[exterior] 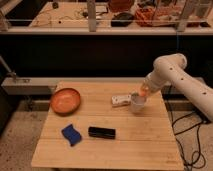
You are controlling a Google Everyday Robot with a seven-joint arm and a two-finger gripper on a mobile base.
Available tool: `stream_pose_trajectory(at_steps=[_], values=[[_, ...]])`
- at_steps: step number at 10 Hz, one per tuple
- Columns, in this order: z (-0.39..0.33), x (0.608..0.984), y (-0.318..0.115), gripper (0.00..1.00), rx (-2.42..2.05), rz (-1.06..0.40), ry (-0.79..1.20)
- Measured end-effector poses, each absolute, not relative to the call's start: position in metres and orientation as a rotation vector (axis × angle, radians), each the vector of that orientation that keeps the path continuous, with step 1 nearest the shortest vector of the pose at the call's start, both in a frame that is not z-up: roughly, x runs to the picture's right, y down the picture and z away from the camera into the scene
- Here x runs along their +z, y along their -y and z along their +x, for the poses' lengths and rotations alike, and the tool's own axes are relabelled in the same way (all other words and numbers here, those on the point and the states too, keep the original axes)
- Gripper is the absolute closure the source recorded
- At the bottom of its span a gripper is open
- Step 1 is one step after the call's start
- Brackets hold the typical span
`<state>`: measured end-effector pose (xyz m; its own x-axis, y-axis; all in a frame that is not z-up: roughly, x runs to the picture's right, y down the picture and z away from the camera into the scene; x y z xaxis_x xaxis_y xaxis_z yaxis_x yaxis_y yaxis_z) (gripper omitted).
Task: Place the pepper in the ceramic cup
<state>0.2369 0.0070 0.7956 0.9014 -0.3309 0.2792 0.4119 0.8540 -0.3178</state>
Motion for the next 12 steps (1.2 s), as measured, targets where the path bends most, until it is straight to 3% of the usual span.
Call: stream_pose_trajectory(at_steps=[12], values=[[0.234,0.7953,-0.0086,0.95,-0.417,-0.36,0.231]])
